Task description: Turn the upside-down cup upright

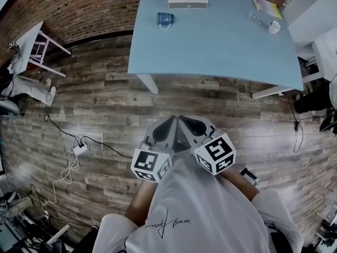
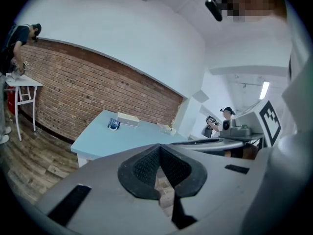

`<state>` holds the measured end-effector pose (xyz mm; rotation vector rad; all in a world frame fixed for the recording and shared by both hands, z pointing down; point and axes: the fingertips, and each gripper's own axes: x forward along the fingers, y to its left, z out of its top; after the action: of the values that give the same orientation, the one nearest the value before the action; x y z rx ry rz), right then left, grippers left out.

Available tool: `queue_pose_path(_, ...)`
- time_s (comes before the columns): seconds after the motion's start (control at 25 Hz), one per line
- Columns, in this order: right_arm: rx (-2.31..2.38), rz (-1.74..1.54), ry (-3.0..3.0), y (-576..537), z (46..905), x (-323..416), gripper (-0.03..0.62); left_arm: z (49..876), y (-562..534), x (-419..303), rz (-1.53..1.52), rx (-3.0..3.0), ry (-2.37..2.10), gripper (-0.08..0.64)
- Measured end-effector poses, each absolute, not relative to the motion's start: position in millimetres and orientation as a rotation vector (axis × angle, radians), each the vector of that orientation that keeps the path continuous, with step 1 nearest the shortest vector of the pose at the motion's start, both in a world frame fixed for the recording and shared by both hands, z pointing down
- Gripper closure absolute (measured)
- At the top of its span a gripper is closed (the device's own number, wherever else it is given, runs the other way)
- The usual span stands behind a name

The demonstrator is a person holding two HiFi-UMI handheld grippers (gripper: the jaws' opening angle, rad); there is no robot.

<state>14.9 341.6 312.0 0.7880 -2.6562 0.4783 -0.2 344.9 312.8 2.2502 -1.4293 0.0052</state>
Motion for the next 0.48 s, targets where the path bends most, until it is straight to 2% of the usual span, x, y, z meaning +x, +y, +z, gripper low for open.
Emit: queue_pose_path(0.48, 0.812, 0.500, -2.648, 327.8, 315.1, -4.8, 0.571, 315.3, 330.7, -20.8, 0.010, 2.250, -1.440, 0.552)
